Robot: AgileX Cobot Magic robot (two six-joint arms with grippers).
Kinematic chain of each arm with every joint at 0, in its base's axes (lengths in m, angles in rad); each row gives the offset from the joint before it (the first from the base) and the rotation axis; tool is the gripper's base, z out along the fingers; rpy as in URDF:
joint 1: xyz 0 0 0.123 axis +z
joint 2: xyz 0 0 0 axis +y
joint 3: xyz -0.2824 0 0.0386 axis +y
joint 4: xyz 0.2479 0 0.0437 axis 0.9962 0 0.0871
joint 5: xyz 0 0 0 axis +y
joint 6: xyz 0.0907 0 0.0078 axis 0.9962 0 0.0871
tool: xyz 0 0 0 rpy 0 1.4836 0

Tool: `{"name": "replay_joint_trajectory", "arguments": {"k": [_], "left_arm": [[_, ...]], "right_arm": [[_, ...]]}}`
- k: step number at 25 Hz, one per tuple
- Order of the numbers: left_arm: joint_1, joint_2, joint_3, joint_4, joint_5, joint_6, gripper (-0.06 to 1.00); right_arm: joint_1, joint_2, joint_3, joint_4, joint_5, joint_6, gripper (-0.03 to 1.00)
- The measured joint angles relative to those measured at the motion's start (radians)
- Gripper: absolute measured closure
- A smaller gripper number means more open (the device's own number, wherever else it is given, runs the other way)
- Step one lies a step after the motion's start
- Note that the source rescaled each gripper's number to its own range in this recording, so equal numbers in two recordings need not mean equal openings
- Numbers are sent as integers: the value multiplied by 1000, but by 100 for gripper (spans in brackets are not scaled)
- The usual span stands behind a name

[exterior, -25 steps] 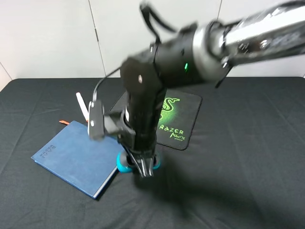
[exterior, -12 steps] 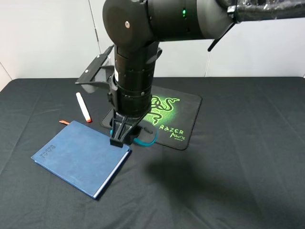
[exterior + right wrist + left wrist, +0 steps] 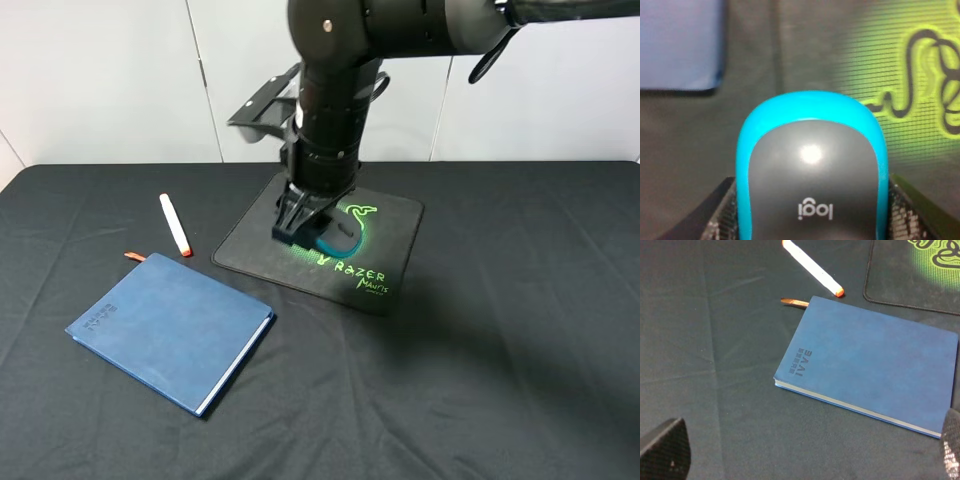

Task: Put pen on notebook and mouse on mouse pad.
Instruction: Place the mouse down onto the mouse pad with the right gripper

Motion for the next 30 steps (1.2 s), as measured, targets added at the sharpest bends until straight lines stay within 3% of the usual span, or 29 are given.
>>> {"name": "replay_joint_trajectory", "arguments": {"k": [12, 24, 30], "left_arm": [[0, 0, 0, 0, 0, 0, -6], [0, 0, 0, -1, 0, 0, -6], [0, 0, 0, -1, 0, 0, -6]], "right_arm": [[-153, 179, -163, 29, -32, -4, 95], [-163, 329, -178, 40, -168, -22, 95], [-163, 341, -179, 43, -189, -22, 95]]}}
